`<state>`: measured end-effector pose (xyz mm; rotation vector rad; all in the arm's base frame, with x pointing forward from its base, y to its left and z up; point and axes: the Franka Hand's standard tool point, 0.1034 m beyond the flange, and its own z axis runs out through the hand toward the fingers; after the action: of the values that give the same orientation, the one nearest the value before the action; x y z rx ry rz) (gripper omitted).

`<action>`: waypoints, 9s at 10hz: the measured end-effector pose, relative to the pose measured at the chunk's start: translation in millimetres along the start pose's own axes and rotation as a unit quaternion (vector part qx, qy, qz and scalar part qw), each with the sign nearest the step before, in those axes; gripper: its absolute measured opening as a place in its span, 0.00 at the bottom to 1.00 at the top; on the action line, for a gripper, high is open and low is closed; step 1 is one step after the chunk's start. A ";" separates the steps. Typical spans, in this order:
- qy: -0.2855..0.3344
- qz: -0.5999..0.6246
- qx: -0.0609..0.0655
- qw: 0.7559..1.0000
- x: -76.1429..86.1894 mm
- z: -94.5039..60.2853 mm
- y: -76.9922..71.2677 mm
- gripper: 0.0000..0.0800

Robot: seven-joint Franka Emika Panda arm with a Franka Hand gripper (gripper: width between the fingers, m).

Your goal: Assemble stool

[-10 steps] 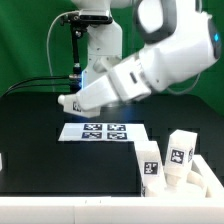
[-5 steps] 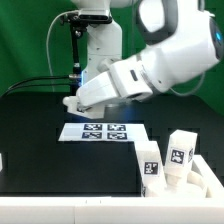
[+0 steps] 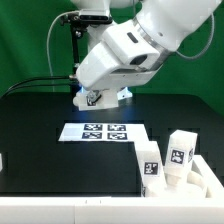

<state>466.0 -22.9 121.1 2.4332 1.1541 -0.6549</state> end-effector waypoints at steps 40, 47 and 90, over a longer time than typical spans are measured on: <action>0.456 0.220 -0.073 0.859 190.5 -115.1 40.9 0.40; 0.446 0.234 -0.067 0.861 195.8 -91.5 48.6 0.40; 0.193 -0.240 -0.096 0.947 215.0 -73.9 48.3 0.81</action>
Offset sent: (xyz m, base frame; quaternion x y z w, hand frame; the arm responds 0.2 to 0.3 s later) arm 0.0878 0.0354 0.0619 0.1955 0.1518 0.2031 0.9473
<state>642.5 119.3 69.6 2.1762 1.9029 -0.1683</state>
